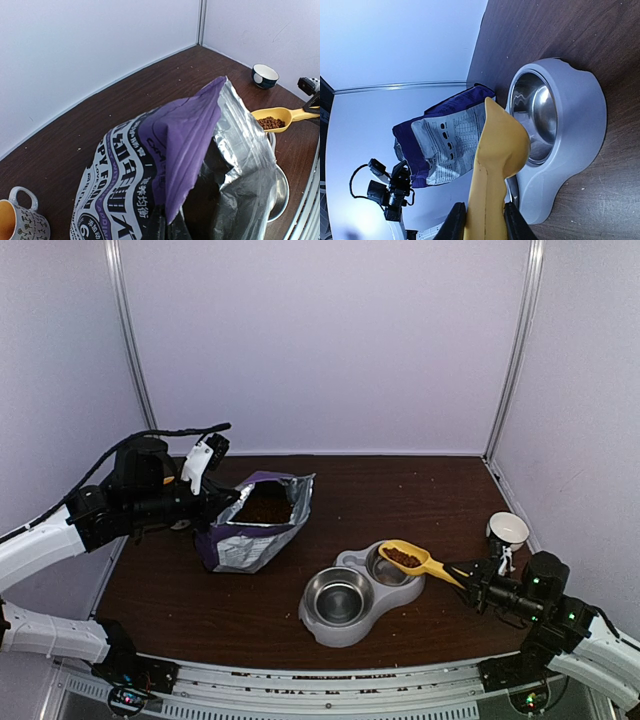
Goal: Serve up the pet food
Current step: Place the pet food in the pet food bowl.
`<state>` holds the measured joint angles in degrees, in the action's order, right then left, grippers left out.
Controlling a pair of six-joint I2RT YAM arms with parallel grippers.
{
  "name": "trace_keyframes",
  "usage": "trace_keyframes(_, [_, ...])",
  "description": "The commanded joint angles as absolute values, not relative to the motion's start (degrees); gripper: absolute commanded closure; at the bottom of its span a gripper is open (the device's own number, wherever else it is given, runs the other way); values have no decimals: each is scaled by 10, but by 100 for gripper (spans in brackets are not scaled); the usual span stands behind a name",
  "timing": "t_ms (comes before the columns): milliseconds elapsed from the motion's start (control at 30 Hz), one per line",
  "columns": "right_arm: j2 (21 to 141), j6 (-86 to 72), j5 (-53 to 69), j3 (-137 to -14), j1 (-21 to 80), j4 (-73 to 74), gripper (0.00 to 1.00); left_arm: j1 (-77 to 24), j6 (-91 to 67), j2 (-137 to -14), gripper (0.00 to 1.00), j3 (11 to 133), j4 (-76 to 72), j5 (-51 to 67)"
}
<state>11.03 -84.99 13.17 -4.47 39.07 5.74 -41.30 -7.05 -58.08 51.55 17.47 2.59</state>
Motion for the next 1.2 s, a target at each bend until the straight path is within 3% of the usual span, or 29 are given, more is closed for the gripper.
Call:
trace_keyframes(0, [105,-830,118,-58,386,87,100,-410,-76,-588,100,528,166,11])
trace_keyframes(1167, [235,-676,113,-237,377,273,100,-410,-79,-593,100,531,168,21])
